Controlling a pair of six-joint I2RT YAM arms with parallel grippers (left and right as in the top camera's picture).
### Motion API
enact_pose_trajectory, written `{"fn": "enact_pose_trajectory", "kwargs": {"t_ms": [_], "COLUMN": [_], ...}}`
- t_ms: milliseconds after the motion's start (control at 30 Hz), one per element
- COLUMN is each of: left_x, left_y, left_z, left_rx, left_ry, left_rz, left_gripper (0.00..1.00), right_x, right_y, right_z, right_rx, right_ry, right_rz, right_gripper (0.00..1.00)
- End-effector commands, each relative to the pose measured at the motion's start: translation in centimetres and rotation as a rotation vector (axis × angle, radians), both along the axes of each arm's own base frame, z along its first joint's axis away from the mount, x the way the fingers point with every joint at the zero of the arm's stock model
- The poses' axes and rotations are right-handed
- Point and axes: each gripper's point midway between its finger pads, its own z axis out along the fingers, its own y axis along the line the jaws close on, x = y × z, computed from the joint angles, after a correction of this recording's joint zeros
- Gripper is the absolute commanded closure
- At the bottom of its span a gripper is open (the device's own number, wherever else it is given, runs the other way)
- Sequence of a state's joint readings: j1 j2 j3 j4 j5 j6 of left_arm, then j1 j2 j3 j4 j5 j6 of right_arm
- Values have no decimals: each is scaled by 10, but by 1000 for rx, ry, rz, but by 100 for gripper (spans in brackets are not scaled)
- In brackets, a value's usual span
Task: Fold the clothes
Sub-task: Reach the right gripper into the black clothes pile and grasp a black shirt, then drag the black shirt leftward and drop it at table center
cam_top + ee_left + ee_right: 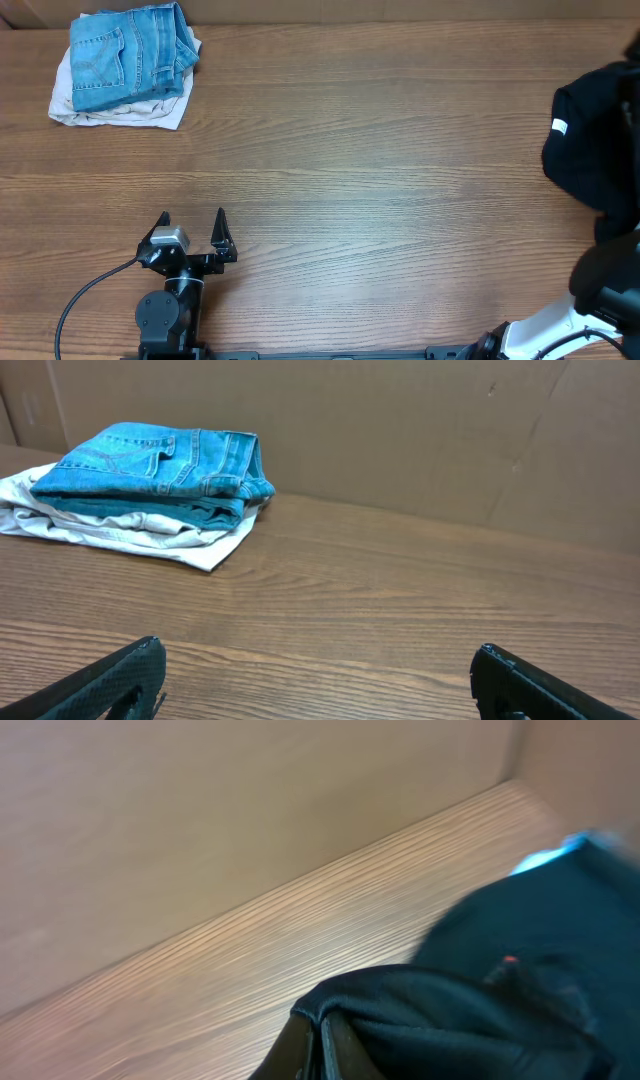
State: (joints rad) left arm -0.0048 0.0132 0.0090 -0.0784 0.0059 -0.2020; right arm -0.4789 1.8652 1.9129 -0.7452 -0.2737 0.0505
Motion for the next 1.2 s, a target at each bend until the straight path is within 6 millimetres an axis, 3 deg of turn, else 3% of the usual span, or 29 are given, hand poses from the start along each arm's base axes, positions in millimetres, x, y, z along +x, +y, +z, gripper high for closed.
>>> {"fn": "enact_pose_trajectory", "kwargs": {"t_ms": [0, 67, 100, 133, 200, 233, 300, 367, 500, 700, 800, 967, 1000, 1033, 1100, 1167], "left_x": [0, 0, 0, 0, 0, 0, 0, 0, 0, 0, 0, 0, 0, 0, 0, 0], "left_y": [3, 3, 3, 3, 3, 3, 3, 3, 3, 3, 3, 3, 3, 3, 3, 3], "left_z": [0, 0, 0, 0, 0, 0, 0, 0, 0, 0, 0, 0, 0, 0, 0, 0], "left_rx": [23, 23, 23, 23, 23, 23, 23, 23, 23, 23, 23, 23, 23, 23, 23, 23], "left_ry": [-5, -5, -5, -5, -5, -5, -5, -5, -5, -5, -5, -5, -5, -5, -5, -5], "left_rz": [14, 14, 14, 14, 14, 14, 14, 14, 14, 14, 14, 14, 14, 14, 14, 14], "left_gripper": [0, 0, 0, 0, 0, 0, 0, 0, 0, 0, 0, 0, 0, 0, 0, 0], "right_x": [16, 24, 29, 30, 30, 29, 25, 18, -6, -55, -80, -110, -116, -117, -110, -94], "right_y": [75, 123, 165, 181, 236, 253, 312, 353, 448, 557, 591, 621, 623, 622, 611, 586], "right_z": [29, 29, 29, 29, 26, 25, 18, 11, -11, -56, -69, -69, -71, -74, -80, -82], "right_rx": [41, 58, 68, 79, 101, 111, 141, 163, 236, 323, 318, 287, 271, 255, 193, 102], "right_ry": [-56, -54, -51, -49, -39, -35, -14, 5, 66, 189, 225, 224, 230, 235, 247, 242], "right_rz": [127, 226, 301, 326, 418, 446, 539, 603, 755, 978, 1050, 1146, 1166, 1167, 1101, 984], "right_gripper": [96, 96, 96, 96, 96, 96, 96, 96, 96, 96, 96, 94, 82, 57, 55, 46]}}
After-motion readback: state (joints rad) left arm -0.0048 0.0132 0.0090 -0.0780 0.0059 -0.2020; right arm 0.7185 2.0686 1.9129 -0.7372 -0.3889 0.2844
